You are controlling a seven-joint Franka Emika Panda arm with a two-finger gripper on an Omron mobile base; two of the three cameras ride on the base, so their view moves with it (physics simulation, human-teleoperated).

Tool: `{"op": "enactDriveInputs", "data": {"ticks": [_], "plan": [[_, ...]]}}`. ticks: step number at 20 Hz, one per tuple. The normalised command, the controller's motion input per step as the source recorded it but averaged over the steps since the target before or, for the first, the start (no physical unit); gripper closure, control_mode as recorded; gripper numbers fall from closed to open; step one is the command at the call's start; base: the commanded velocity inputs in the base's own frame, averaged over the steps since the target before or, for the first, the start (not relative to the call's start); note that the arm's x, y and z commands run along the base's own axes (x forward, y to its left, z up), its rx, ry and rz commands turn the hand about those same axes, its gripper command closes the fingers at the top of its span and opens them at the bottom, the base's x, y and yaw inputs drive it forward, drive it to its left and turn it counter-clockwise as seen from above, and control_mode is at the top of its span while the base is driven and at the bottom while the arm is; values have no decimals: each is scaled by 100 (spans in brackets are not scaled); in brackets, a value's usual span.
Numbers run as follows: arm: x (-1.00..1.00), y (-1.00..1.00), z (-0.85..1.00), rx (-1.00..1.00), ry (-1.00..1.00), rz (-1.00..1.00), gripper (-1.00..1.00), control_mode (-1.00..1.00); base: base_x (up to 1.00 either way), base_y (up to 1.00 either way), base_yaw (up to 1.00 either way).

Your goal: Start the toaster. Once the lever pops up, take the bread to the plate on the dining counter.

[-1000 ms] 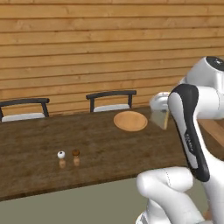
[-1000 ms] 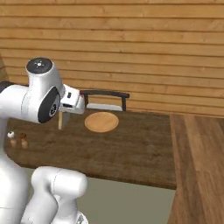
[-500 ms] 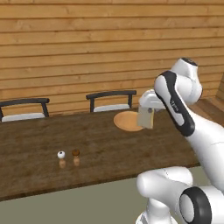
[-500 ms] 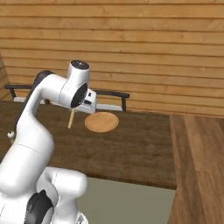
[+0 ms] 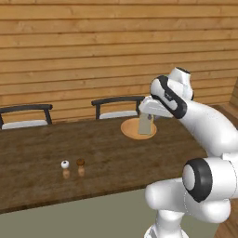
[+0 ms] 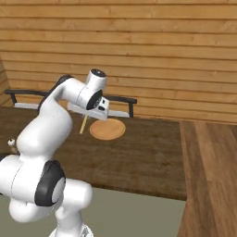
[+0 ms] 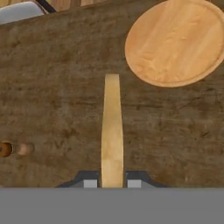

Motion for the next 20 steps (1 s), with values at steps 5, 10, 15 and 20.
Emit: {"op": "enactDriveInputs", "data": {"ticks": [5,10,15,20], "plan": [[51,0,-36,0,-1,-16,100,-100,0,0,0],[45,0,-13,0,-2,-13,100,-100,0,0,0],[35,-2,-2,4,0,0,100,-100,0,0,0],[29,-12,-29,5,0,0,100,-100,0,0,0]]}}
